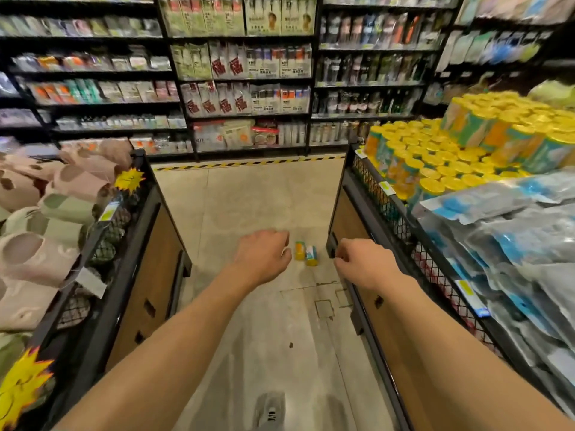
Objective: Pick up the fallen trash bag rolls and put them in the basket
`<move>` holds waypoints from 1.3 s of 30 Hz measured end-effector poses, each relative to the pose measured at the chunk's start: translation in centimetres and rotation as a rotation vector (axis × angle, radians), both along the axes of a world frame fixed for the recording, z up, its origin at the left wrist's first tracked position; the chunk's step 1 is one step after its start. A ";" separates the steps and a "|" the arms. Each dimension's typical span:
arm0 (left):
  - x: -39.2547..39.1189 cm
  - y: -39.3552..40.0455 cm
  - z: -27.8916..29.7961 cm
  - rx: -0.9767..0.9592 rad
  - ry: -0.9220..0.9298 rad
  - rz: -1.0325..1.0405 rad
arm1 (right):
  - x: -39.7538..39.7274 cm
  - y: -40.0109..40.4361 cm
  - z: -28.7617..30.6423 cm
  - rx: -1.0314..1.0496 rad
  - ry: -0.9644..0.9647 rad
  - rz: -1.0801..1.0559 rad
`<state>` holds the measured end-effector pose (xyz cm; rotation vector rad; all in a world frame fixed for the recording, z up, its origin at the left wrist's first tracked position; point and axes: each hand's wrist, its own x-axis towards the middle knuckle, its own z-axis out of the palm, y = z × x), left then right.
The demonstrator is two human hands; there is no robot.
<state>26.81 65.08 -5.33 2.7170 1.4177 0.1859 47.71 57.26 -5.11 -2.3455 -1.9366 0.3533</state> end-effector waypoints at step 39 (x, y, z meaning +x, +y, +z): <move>25.6 63.0 -5.5 -0.090 0.020 0.027 | 26.1 64.1 -6.1 -0.075 0.119 -0.073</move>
